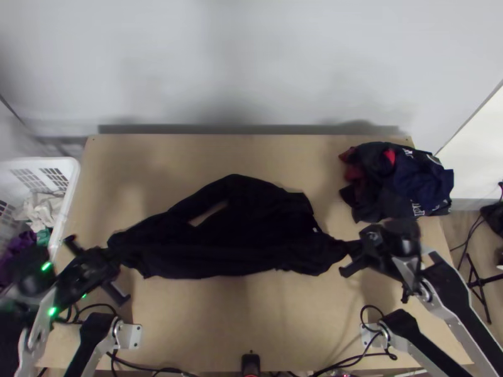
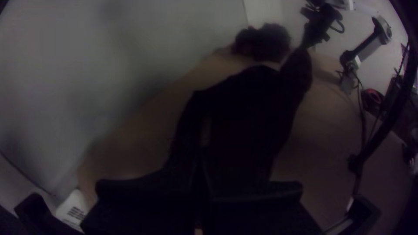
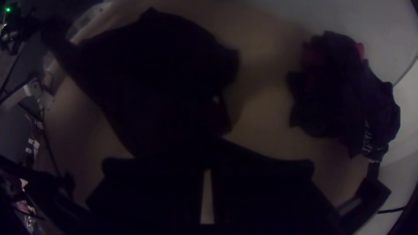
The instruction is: Fold the t-shirt
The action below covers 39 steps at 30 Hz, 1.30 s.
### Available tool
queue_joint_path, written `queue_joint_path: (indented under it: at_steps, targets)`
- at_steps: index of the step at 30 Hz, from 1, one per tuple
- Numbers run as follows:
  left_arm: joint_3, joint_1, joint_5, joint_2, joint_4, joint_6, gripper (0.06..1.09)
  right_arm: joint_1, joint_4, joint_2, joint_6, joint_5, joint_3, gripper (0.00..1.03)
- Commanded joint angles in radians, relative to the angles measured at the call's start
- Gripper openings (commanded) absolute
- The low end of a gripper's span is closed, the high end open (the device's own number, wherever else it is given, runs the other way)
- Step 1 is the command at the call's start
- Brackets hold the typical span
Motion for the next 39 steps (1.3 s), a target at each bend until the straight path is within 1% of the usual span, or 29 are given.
queue_joint_path:
  at_steps: [1,2,4,5,6,8,10,12,13,14,15,16,17,18,20,23,26,28,30,32,35,37,39]
  targets:
    - [-0.083,-0.138,0.046,0.269,-0.147,0.119,0.1,0.079,-0.085,0.145,-0.032,-0.055,-0.02,0.03]
    - [-0.085,-0.147,0.073,0.333,-0.228,0.182,0.1,0.08,-0.121,0.184,-0.057,-0.074,-0.02,0.03]
    - [-0.077,-0.164,0.145,0.442,-0.334,0.231,0.1,0.068,-0.123,0.185,-0.063,-0.083,-0.017,0.03]
    - [-0.065,-0.161,0.181,0.467,-0.36,0.274,0.1,0.07,-0.126,0.181,-0.063,-0.084,-0.014,0.03]
    - [-0.057,-0.153,0.21,0.462,-0.361,0.287,0.1,0.066,-0.124,0.178,-0.06,-0.084,-0.008,0.03]
    - [-0.046,-0.163,0.214,0.451,-0.367,0.291,0.1,0.066,-0.124,0.202,-0.057,-0.084,-0.003,0.03]
    - [-0.037,-0.172,0.211,0.493,-0.421,0.305,0.1,0.082,-0.152,0.279,-0.063,-0.109,-0.003,0.03]
    - [-0.029,-0.167,0.214,0.534,-0.435,0.314,0.1,0.071,-0.189,0.334,-0.1,-0.115,0.018,0.03]
    - [-0.034,-0.167,0.216,0.531,-0.435,0.322,0.1,0.076,-0.187,0.337,-0.106,-0.117,0.023,0.06]
    - [-0.037,-0.166,0.216,0.528,-0.43,0.325,0.13,0.086,-0.186,0.337,-0.108,-0.118,0.029,0.13]
    - [-0.034,-0.158,0.216,0.528,-0.43,0.325,0.34,0.103,-0.187,0.332,-0.126,-0.118,0.04,0.2]
    - [-0.032,-0.156,0.216,0.522,-0.432,0.326,0.72,0.116,-0.187,0.326,-0.143,-0.118,0.049,0.28]
    - [-0.031,-0.155,0.216,0.504,-0.427,0.336,1.09,0.12,-0.186,0.309,-0.147,-0.118,0.056,0.41]
    - [-0.023,-0.146,0.216,0.485,-0.421,0.337,1.04,0.119,-0.187,0.299,-0.144,-0.118,0.067,0.54]
    - [-0.003,-0.124,0.217,0.471,-0.421,0.325,1.04,0.106,-0.193,0.286,-0.137,-0.118,0.098,0.64]
    - [0.05,-0.052,0.214,0.433,-0.432,0.313,1.04,0.06,-0.204,0.274,-0.132,-0.118,0.144,0.82]
    - [0.139,0.051,0.211,0.393,-0.444,0.293,1.04,0.034,-0.204,0.239,-0.117,-0.118,0.187,0.91]
    - [0.19,0.101,0.208,0.37,-0.447,0.287,1.04,0.031,-0.206,0.205,-0.114,-0.118,0.204,0.95]
    - [0.221,0.181,0.208,0.382,-0.433,0.294,1.04,0.004,-0.212,0.194,-0.101,-0.118,0.219,0.98]
    - [0.216,0.247,0.188,0.438,-0.415,0.342,1.04,-0.039,-0.186,0.197,-0.068,-0.118,0.231,0.98]
    - [0.189,0.273,0.162,0.554,-0.358,0.343,1.03,-0.104,-0.072,0.282,-0.046,-0.117,0.259,0.92]
    - [0.144,0.267,0.089,0.626,-0.297,0.348,1.03,-0.096,-0.049,0.394,-0.043,-0.118,0.328,0.92]
    - [0.095,0.264,0.0,0.672,-0.173,0.339,1.03,-0.059,-0.009,0.494,-0.043,-0.118,0.389,0.92]
